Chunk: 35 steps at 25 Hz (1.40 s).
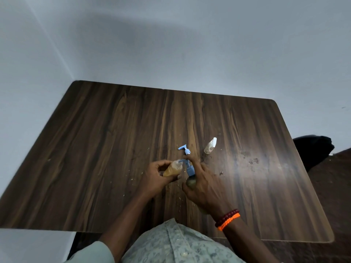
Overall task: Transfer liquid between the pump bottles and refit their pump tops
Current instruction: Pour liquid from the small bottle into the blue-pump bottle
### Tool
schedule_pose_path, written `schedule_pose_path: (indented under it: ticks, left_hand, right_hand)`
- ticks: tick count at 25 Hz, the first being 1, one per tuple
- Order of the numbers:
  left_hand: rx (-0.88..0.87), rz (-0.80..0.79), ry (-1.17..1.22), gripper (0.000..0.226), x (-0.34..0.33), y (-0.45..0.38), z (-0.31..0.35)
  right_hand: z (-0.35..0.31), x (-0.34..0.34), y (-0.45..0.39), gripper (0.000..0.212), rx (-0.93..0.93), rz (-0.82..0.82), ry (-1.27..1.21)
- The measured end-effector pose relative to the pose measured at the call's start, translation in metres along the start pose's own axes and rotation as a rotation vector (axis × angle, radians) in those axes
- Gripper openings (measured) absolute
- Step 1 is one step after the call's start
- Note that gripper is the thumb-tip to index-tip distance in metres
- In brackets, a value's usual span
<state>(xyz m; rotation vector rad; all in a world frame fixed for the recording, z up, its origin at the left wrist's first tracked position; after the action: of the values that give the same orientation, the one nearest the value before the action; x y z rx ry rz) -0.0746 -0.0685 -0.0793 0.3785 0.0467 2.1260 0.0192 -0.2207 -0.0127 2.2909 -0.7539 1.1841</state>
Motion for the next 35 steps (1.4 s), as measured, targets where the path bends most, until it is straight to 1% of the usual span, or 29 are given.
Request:
schedule_pose_path:
  ticks: [4,6,8,12,18,22,24,27,29,32,35]
  left_hand:
    - [0.004,0.006,-0.003,0.047,-0.001,-0.002,-0.001]
    - [0.007,-0.004,-0.010,0.044,-0.002,-0.002,-0.002]
    - [-0.001,-0.002,-0.010,0.044,-0.002,-0.001,-0.002]
    - [-0.017,0.020,0.000,0.045,0.001,-0.001,0.000]
    - [0.000,-0.007,-0.002,0.042,-0.002,0.002,0.002]
    - [-0.008,0.013,0.008,0.054,0.000,0.001,0.003]
    - [-0.006,0.014,0.000,0.049,0.000,0.000,0.004]
    - [-0.009,-0.014,0.015,0.041,-0.004,0.002,0.003]
    - [-0.024,-0.010,0.028,0.041,-0.004,0.002,0.005]
    - [-0.037,0.001,0.037,0.047,-0.002,0.000,0.009]
    - [-0.037,0.003,0.037,0.041,-0.001,0.000,0.009]
  right_hand:
    - [-0.001,0.000,0.002,0.070,0.019,0.014,-0.006]
    - [0.001,0.002,0.003,0.066,0.010,0.051,-0.034]
    - [0.002,0.004,0.002,0.067,0.008,0.076,-0.037]
    - [0.001,0.001,0.003,0.076,0.016,0.052,-0.027]
    - [0.003,0.004,0.003,0.069,0.005,0.070,-0.012]
    - [0.001,0.002,0.004,0.077,0.022,0.063,-0.027]
    - [0.001,0.000,0.004,0.075,0.029,0.051,-0.009]
    - [0.003,0.001,0.003,0.063,0.023,0.075,0.004]
    - [0.003,0.004,0.002,0.066,0.011,0.092,-0.008]
    - [-0.001,0.006,0.004,0.073,0.029,0.098,-0.028]
    - [-0.004,0.006,0.005,0.068,0.030,0.104,-0.025]
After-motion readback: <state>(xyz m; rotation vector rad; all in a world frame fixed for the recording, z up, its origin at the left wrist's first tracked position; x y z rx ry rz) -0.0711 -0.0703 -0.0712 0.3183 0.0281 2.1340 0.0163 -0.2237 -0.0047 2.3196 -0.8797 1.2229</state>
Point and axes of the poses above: each hand's wrist, its own y-axis away from the middle knuckle, its own x-axis out of the back of the hand, z = x × y, the point moved 7 cm from there along -y, towards the middle knuckle, and after that the axes turned 2 degrees about -x, right-handed, at the moved point
